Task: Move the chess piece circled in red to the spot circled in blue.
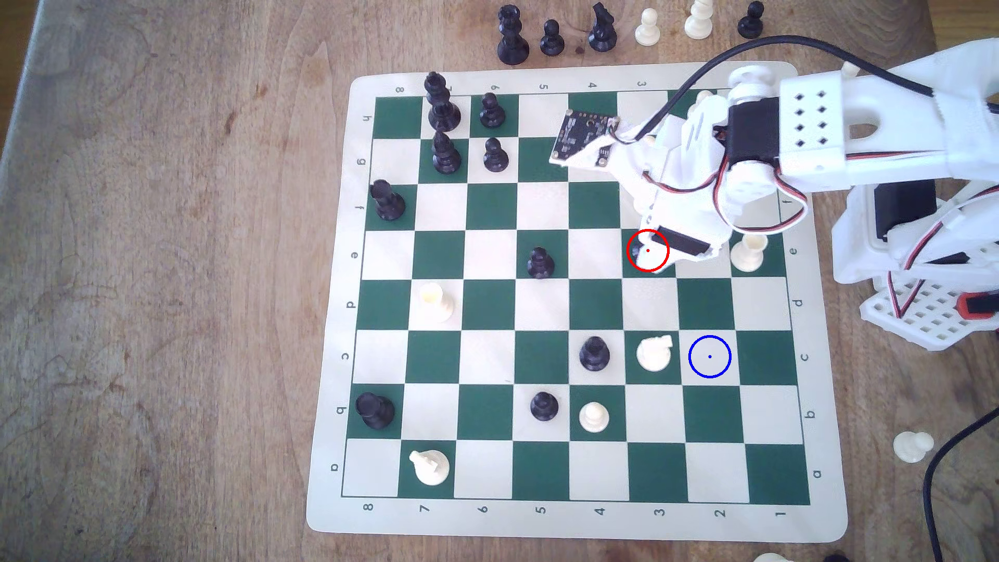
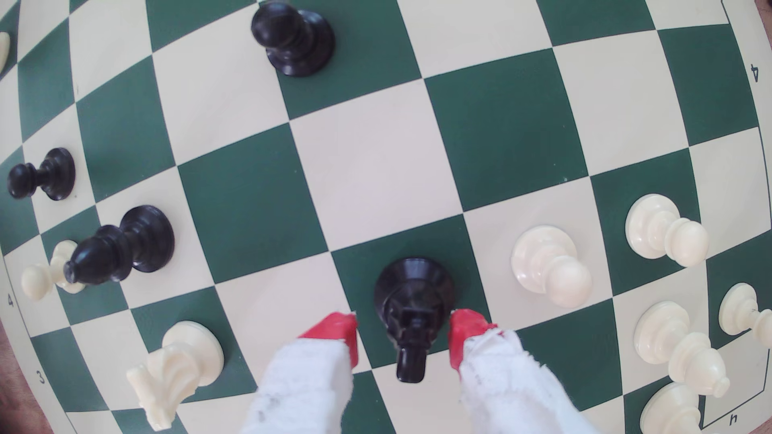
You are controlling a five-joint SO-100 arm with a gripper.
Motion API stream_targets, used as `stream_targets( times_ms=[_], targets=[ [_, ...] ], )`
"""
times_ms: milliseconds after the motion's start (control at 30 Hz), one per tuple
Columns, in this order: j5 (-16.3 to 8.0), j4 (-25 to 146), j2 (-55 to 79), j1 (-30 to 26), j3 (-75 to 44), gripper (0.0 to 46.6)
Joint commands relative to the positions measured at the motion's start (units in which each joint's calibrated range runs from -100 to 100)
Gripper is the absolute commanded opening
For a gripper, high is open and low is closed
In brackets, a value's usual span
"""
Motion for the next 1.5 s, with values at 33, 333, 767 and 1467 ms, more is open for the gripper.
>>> stream_targets(
  times_ms=[33, 333, 767, 1467],
  targets=[
    [0.2, -1.4, 0.3, 0.2, -5.1, 11.7],
    [0.2, -1.4, 0.4, -0.1, -5.5, 2.4],
    [0.0, 8.8, -6.6, -0.8, -13.0, 0.4],
    [-4.8, 18.2, -24.8, -31.4, 0.5, 0.5]
  ],
)
